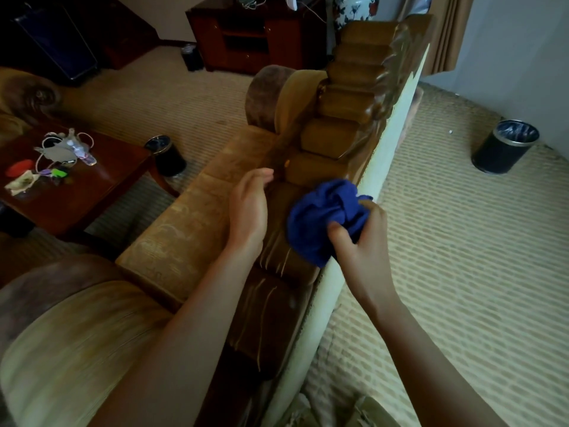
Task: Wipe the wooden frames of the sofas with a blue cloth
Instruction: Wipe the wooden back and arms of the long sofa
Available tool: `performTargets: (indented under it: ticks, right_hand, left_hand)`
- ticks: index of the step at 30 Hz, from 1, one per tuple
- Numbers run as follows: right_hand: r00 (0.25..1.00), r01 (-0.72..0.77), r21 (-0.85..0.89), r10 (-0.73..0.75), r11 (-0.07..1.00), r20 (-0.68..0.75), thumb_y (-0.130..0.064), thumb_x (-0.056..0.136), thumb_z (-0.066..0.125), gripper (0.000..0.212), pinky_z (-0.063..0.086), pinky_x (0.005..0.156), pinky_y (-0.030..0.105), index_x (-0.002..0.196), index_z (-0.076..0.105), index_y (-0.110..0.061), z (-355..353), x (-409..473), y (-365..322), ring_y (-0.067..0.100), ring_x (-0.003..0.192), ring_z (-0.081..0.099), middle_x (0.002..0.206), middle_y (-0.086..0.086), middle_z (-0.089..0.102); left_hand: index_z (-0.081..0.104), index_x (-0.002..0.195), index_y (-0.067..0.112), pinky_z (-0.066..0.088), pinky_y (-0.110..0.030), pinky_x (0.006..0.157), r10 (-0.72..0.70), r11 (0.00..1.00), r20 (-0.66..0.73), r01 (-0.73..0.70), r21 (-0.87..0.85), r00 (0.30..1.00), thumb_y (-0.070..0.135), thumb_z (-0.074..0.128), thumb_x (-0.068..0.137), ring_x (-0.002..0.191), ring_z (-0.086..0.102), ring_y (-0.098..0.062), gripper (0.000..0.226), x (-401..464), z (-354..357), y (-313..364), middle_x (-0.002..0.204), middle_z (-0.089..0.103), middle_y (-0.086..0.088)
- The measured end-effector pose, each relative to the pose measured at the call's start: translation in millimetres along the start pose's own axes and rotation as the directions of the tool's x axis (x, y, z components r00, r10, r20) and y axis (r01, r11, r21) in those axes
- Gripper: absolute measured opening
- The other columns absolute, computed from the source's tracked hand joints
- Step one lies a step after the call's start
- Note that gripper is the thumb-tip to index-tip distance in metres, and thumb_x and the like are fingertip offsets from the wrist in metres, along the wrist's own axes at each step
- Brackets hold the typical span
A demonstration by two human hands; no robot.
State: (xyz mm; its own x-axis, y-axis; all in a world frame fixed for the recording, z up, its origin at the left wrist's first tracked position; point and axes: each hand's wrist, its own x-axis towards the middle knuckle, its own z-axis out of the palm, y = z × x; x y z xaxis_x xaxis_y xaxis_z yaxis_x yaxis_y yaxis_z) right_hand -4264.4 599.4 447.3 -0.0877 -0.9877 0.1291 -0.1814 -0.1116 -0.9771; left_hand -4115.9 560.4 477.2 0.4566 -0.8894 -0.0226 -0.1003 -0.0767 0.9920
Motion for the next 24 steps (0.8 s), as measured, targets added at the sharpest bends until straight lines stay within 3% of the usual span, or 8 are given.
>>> performTargets:
  ticks: [3, 6, 9, 12, 16, 19, 22, 24]
  right_hand:
    - [0.991, 0.111, -0.334, -0.132, 0.936, -0.039, -0.062, 0.072, 0.057, 0.061, 0.035, 0.102, 0.036, 0.115, 0.054, -0.018, 19.0, 7.8, -22.0, 0.022, 0.122, 0.039, 0.129, 0.005, 0.042]
    - [0.952, 0.196, -0.708, -0.304, 0.679, -0.027, -0.049, 0.076, 0.064, 0.046, 0.032, 0.096, 0.054, 0.112, 0.061, -0.02, 41.6, 24.5, -38.2, 0.031, 0.123, 0.041, 0.129, 0.006, 0.05]
    - [0.927, 0.219, -0.759, -0.374, 0.613, -0.035, -0.041, 0.074, 0.062, 0.033, 0.033, 0.093, 0.058, 0.099, 0.067, -0.02, 56.0, 33.2, -41.7, 0.028, 0.114, 0.05, 0.116, 0.002, 0.06]
    - [0.9, 0.262, -0.624, -0.419, 0.737, -0.117, -0.039, 0.074, 0.054, 0.035, 0.036, 0.093, 0.048, 0.1, 0.065, -0.018, 45.6, 27.3, -23.0, 0.023, 0.111, 0.05, 0.113, 0.002, 0.059]
    - [0.942, 0.224, -0.07, -0.235, 0.972, -0.241, -0.022, 0.08, 0.057, 0.022, 0.04, 0.095, 0.03, 0.102, 0.053, -0.02, 27.0, 6.6, 2.6, 0.013, 0.109, 0.049, 0.117, 0.001, 0.054]
    - [0.962, 0.133, 0.182, -0.082, 0.974, -0.262, -0.013, 0.085, 0.054, 0.032, 0.038, 0.086, 0.013, 0.099, 0.043, -0.04, 27.7, -15.9, 12.0, 0.0, 0.098, 0.051, 0.105, -0.019, 0.051]
    - [0.968, 0.086, 0.253, -0.02, 0.964, -0.25, -0.008, 0.091, 0.052, 0.039, 0.037, 0.085, 0.009, 0.103, 0.043, -0.044, 33.5, -37.9, 25.0, -0.004, 0.098, 0.052, 0.105, -0.029, 0.049]
    - [0.97, 0.045, 0.325, 0.036, 0.945, -0.239, 0.0, 0.093, 0.051, 0.041, 0.038, 0.081, 0.006, 0.101, 0.044, -0.039, 33.7, -31.9, 24.5, -0.009, 0.092, 0.052, 0.099, -0.023, 0.052]
  left_hand:
    - [0.064, 0.104, 0.018, 0.042, -0.028, 0.102, 0.004, 1.0, -0.063, -0.006, -0.03, 0.998, 0.017, 0.039, 0.097, 0.112, 0.058, -0.01, 0.026, -3.1, -0.6, -2.0, 0.114, 0.065, -0.001]
    - [0.064, 0.108, 0.015, 0.045, -0.03, 0.1, -0.001, 0.995, -0.104, -0.009, -0.104, 0.995, 0.017, 0.039, 0.097, 0.111, 0.059, -0.011, 0.028, -5.2, -0.9, -4.2, 0.114, 0.065, 0.0]
    - [0.063, 0.114, 0.01, 0.048, -0.029, 0.095, 0.004, 0.99, -0.109, -0.019, -0.138, 0.994, 0.017, 0.037, 0.098, 0.108, 0.062, -0.011, 0.031, -6.1, -2.0, -6.6, 0.113, 0.066, -0.002]
    - [0.065, 0.106, 0.013, 0.047, -0.031, 0.098, 0.025, 0.994, -0.112, -0.037, -0.106, 0.993, 0.014, 0.037, 0.097, 0.107, 0.062, -0.014, 0.029, -6.0, -2.1, -7.8, 0.111, 0.067, -0.004]
    - [0.064, 0.106, 0.016, 0.045, -0.016, 0.092, 0.189, 0.982, -0.094, -0.186, 0.038, 0.977, 0.012, 0.038, 0.097, 0.098, 0.059, 0.004, 0.028, -13.6, 1.5, -6.5, 0.1, 0.064, 0.009]
    - [0.062, 0.113, 0.007, 0.04, -0.003, 0.075, 0.29, 0.951, -0.064, -0.281, 0.129, 0.955, 0.006, 0.038, 0.097, 0.079, 0.052, 0.019, 0.029, -20.4, 9.3, -6.6, 0.09, 0.056, 0.017]
    - [0.062, 0.116, 0.006, 0.038, -0.002, 0.079, 0.352, 0.925, -0.054, -0.339, 0.175, 0.934, 0.009, 0.038, 0.096, 0.088, 0.051, 0.018, 0.031, -21.0, 11.4, -6.9, 0.098, 0.056, 0.018]
    - [0.062, 0.114, 0.008, 0.038, -0.003, 0.08, 0.364, 0.918, -0.05, -0.349, 0.189, 0.93, 0.011, 0.038, 0.095, 0.089, 0.052, 0.017, 0.031, -19.8, 11.0, -8.4, 0.098, 0.057, 0.017]
